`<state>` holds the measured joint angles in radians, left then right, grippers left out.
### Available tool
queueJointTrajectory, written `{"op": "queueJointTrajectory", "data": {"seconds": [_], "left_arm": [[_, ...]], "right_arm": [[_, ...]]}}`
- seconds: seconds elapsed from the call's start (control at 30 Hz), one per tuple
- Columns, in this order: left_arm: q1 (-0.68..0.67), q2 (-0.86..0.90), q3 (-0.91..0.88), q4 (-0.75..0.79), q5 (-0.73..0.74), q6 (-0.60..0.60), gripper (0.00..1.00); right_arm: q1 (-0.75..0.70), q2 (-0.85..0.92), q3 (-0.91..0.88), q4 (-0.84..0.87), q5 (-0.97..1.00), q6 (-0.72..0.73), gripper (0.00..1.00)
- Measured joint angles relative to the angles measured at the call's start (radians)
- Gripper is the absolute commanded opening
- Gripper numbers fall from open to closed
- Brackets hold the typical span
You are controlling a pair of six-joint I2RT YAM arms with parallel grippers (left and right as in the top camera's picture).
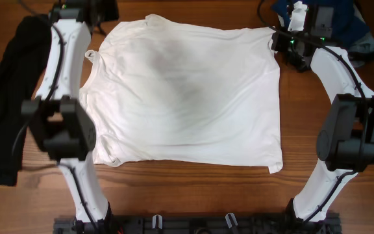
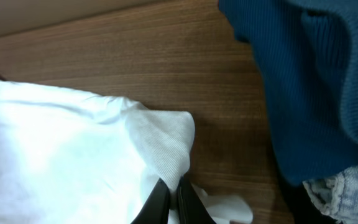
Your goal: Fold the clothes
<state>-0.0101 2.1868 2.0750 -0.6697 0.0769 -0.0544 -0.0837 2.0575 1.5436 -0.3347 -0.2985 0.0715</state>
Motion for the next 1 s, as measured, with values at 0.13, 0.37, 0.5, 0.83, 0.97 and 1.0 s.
{"op": "queueJointTrajectory", "data": {"seconds": [0.13, 0.37, 0.5, 0.83, 0.97, 1.0], "left_arm": [[0.0, 0.215, 0.111, 0.161, 0.012, 0.041, 0.64], [0.0, 0.394, 0.112, 0.274, 0.077, 0.057, 0.66], [0.0, 0.407, 0.113, 0.302, 0.116, 0.058, 0.67], [-0.024, 0.447, 0.114, 0.327, 0.195, 0.119, 0.71], [-0.027, 0.455, 0.114, 0.356, 0.199, 0.191, 0.55], [-0.027, 0.465, 0.114, 0.372, 0.19, 0.209, 0.43]], "right_arm": [[0.0, 0.0, 0.0, -0.018, 0.0, -0.011, 0.04], [0.0, 0.0, 0.0, -0.029, 0.005, -0.029, 0.04], [0.0, 0.0, 0.0, -0.028, 0.008, -0.032, 0.04], [0.0, 0.0, 0.0, -0.028, 0.02, -0.032, 0.04], [0.0, 0.0, 0.0, -0.027, 0.02, -0.032, 0.05], [0.0, 0.0, 0.0, -0.026, 0.02, -0.032, 0.04]]}}
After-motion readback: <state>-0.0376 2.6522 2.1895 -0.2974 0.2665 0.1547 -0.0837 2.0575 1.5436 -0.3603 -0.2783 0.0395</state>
